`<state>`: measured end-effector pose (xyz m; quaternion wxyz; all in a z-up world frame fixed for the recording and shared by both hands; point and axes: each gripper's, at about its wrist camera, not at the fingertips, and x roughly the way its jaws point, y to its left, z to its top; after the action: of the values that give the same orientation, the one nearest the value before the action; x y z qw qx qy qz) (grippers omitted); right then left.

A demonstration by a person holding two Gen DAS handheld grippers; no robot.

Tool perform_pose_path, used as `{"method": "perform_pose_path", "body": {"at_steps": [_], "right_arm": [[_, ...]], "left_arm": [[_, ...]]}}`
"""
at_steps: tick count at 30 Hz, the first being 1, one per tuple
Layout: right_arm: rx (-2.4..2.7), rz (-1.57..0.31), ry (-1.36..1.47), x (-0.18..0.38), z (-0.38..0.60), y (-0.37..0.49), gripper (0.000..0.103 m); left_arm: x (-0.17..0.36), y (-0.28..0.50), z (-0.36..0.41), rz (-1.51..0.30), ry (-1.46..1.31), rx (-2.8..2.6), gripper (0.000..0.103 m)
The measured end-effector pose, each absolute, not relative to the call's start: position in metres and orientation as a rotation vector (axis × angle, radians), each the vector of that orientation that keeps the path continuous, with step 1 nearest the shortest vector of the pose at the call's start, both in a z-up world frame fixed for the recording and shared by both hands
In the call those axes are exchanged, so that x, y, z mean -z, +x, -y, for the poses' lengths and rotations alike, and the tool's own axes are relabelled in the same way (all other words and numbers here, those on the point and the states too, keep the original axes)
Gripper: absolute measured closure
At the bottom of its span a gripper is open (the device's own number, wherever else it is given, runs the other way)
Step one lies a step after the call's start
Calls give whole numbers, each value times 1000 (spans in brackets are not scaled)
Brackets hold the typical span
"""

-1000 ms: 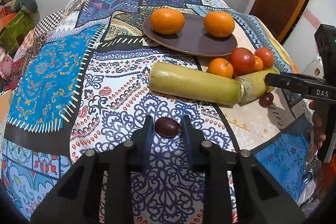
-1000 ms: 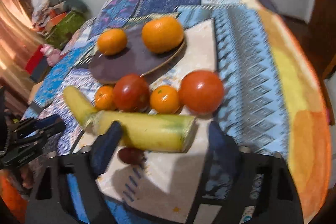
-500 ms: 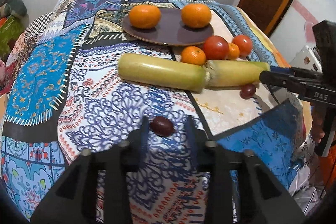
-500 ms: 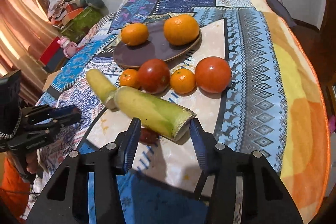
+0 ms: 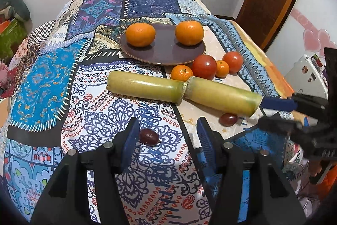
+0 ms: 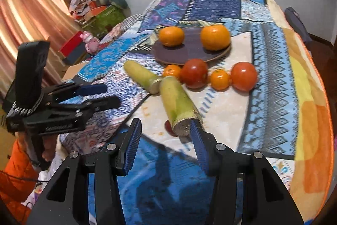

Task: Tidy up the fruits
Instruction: 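Lift the date with the left tool while the right tool grasps and lifts the short cucumber, then place the date on the plate with the left tool while the right tool lays the short cucumber there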

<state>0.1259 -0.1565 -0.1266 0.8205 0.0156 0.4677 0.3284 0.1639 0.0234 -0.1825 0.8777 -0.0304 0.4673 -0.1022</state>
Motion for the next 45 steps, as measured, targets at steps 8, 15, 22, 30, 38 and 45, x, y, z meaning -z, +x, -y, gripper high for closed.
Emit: {"method": "perform_pose_path", "body": {"at_steps": [8,15,22,30,38,45], "right_arm": [[-733,-992,7,131,136,121,58],[-670,-957,-32,122,149,144,58],[-676,-1044,-152,153,130,187,58],[-733,-1093,-172,172,118,195,64],[-712,-1082,-140,165,148,179,66],[-593,-1082,-113,161,187,163,66]], "left_arm": [[188,158,-35,-991,-94,182,47],[191,153,-47,-994,-113,162,47],[199,154,-46,-1005,-106,153,47],[206,159,-45,-1022,-99,152,49],[213,165,-38,-1029,-62,165,59],[219,172,-34,-1019,-24,156,76]]}}
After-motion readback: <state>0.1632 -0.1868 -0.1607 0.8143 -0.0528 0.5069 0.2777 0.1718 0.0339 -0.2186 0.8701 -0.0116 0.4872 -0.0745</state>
